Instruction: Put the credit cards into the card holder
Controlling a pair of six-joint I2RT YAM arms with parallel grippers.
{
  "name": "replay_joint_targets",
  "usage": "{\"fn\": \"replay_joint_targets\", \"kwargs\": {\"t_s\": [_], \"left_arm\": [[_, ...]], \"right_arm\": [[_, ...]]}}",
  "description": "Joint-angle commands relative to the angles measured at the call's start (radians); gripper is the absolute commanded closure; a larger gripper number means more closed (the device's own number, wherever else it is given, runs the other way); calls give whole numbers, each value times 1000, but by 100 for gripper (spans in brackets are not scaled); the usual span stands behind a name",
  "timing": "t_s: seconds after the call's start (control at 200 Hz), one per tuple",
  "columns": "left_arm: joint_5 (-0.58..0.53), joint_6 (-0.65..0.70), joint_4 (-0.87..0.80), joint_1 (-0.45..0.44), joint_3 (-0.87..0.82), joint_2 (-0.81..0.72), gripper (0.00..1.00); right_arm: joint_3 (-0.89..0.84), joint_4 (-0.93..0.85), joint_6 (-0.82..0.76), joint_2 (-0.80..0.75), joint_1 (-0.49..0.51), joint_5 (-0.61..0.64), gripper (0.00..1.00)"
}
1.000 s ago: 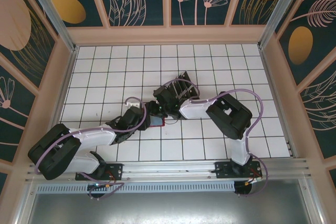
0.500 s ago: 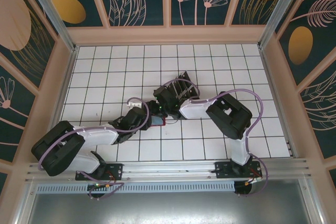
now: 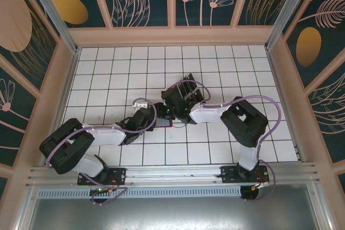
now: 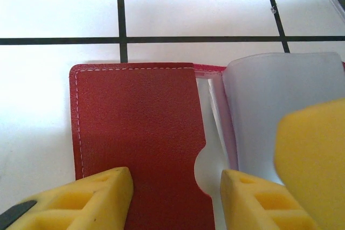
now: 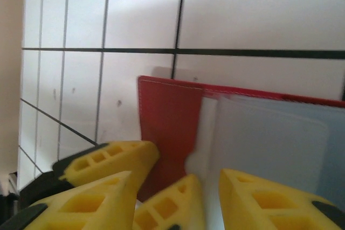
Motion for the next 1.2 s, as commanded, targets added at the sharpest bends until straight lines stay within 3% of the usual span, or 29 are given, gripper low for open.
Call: {"fn": "replay_joint_targets", "kwargs": {"t_s": [0.0, 0.385, 0.52, 0.771, 1.001, 1.191], "left_arm": [[62, -34, -121, -1, -35, 58, 52], [65, -38, -102, -1, -44, 65, 52], [67, -35, -98, -1, -47, 68, 52], [70, -32, -95, -1, -49, 48, 51], [63, -26, -108, -2, -60, -46, 38], [78, -6, -104, -1, -67, -102, 35]], "right_arm": [[-65, -32, -20, -44, -11, 35, 56], [-125, -4, -18, -123, -25, 47, 55], [-132, -14, -15, -139, -25, 58, 51], [-115, -7, -15, -95, -25, 42, 51], [-39, 15, -17, -5, -23, -10, 51], [1, 33, 5, 37, -11, -37, 51]]}}
